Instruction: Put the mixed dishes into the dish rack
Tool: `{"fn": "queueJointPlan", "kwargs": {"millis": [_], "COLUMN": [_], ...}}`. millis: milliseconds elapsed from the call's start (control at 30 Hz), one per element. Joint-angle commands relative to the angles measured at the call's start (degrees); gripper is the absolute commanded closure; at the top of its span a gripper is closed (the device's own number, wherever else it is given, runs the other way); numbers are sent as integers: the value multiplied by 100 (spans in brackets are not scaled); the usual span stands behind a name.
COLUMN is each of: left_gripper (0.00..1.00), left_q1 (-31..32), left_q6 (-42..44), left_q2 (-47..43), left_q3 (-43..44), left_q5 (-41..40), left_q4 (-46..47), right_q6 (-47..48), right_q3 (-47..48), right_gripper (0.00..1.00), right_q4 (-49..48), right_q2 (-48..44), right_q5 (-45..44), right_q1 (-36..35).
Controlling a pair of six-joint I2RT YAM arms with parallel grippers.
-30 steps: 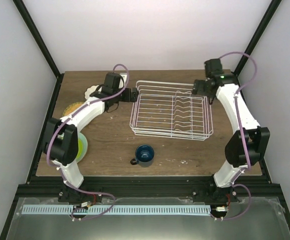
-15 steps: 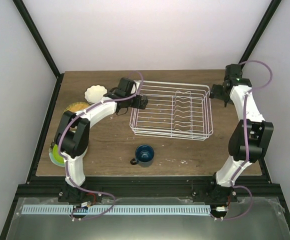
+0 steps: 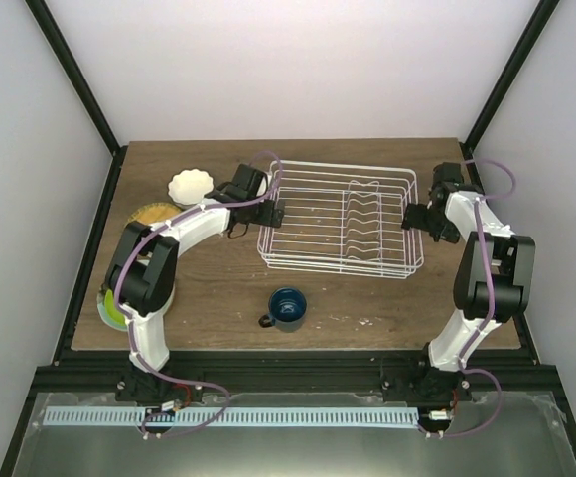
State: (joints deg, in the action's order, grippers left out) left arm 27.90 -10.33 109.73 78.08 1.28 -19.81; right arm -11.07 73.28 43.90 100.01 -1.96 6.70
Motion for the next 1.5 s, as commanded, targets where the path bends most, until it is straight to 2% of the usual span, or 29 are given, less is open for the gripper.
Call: {"fn": "queueJointPlan", "kwargs": {"millis": [0,633,1000,1467], "left_gripper": [0,0,0,0], "left_q1": [14,-91,-451,-518], "left_q6": [-32,-229,-303,-641], "left_q2": [-111,-978,-1619,-2400], "left_q3": [-311,-1096,-1650,-2388], "left_q5": [-216,-649,-797,-811], "left_q4": [-440,-865,-1087,-1302], "right_q6": [27,-54,-239,-164], "right_q3": [-244,-345,-389,-228], "right_gripper": [0,0,0,0], "right_q4": [-214,97,192,178], "right_q2": [-119,-15,47,281], "right_q5": [130,3,84,121], "right_q1": [-156,-950,-1489,-1656]}}
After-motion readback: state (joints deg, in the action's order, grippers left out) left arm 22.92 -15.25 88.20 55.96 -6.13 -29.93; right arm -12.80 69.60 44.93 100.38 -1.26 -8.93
